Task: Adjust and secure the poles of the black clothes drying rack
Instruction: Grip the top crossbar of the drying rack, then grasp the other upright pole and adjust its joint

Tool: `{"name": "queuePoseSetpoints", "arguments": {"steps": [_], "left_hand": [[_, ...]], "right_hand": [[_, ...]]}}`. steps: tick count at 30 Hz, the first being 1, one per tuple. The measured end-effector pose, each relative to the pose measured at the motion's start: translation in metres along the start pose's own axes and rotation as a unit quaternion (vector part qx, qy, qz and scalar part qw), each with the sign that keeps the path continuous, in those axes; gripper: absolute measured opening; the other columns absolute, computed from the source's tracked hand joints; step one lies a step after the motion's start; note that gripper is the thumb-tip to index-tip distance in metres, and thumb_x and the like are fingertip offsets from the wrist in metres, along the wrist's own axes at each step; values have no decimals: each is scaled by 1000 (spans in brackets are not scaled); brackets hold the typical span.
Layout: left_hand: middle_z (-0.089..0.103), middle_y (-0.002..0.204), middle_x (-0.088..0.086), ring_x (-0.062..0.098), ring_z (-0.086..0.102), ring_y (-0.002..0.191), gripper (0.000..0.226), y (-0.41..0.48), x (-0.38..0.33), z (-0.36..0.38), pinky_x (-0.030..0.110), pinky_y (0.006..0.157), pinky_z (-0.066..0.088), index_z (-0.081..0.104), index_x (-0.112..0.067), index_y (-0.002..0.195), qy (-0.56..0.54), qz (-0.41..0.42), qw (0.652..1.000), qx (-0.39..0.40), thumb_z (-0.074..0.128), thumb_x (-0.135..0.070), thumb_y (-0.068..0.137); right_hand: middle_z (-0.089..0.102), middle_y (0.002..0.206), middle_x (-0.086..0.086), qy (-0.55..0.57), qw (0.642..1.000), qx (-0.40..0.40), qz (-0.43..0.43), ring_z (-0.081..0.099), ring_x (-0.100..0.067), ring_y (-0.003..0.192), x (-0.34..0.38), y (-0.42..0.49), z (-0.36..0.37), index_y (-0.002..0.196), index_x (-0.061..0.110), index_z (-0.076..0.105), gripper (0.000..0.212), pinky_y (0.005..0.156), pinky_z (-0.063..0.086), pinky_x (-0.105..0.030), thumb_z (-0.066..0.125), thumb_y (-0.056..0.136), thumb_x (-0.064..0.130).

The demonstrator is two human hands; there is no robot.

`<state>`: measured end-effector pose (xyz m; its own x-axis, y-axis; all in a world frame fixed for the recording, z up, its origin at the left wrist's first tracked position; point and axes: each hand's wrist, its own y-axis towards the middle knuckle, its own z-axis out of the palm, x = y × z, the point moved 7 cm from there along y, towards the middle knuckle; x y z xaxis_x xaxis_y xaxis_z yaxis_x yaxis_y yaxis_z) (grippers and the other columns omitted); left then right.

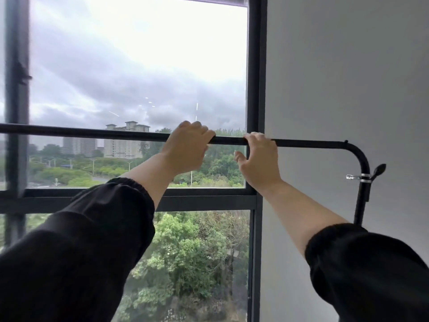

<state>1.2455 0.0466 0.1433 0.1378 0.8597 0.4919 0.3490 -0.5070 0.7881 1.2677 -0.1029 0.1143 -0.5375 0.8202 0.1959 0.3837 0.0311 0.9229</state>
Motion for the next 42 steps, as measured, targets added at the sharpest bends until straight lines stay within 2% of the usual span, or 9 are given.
{"name": "queuePoseSetpoints", "arguments": {"steps": [2,4,8,12,17,23,29,33,42], "left_hand": [[49,139,7,26,41,131,58,-25,8,3,42,110,30,34,-10,141,21,-15,999,22,54,-18,87],[28,155,9,26,23,144,73,-53,14,1,43,118,15,20,-10,148,44,-31,998,37,56,-17,85],[6,160,6,21,2,148,77,-104,21,4,40,120,0,10,-12,150,12,-72,994,85,53,-11,86],[8,160,1,16,0,148,77,-158,39,5,37,121,-1,12,-14,149,-55,-152,979,123,50,0,84],[14,159,3,19,7,147,72,-226,73,-9,37,121,4,18,-13,147,-64,-239,958,145,51,-1,84],[17,158,4,20,11,147,63,-330,133,-45,44,121,13,17,-14,147,-59,-341,921,178,44,-13,91],[21,157,1,21,17,145,55,-453,205,-101,42,119,19,21,-17,147,-35,-417,883,211,37,-17,94],[22,157,4,20,17,145,52,-516,245,-126,42,120,17,22,-13,146,-36,-466,850,243,35,-18,97],[35,151,10,25,27,141,46,-621,333,-127,41,116,24,31,-9,143,-78,-546,799,240,36,-18,98]], "right_hand": [[29,154,-12,2,1000,17,-8,21,-27,145,9,-24,11,140,13,38,58,119,16,-49,58,87,24],[15,159,-10,21,999,31,-6,13,-25,148,17,-43,22,143,14,30,63,121,10,-47,58,87,19],[16,159,-11,51,996,66,-5,13,-25,148,47,-59,46,145,11,27,63,121,11,-45,54,88,18],[14,159,-10,83,985,146,-33,10,-24,148,97,-73,74,146,11,21,66,122,6,-40,53,89,17],[11,160,-8,137,966,216,-30,6,-24,148,163,-95,108,148,11,17,70,122,5,-39,53,90,22],[16,159,-10,177,946,266,-48,10,-24,148,267,-138,151,148,9,19,67,122,8,-42,51,91,26],[24,155,-10,222,925,300,-70,16,-25,146,388,-179,188,146,10,25,64,121,10,-45,51,90,25],[29,152,-10,240,915,313,-83,20,-25,144,455,-197,204,144,10,28,61,120,15,-44,51,89,24],[37,147,-13,249,886,380,-92,31,-28,138,570,-249,287,139,7,35,57,117,24,-46,52,88,25]]}}
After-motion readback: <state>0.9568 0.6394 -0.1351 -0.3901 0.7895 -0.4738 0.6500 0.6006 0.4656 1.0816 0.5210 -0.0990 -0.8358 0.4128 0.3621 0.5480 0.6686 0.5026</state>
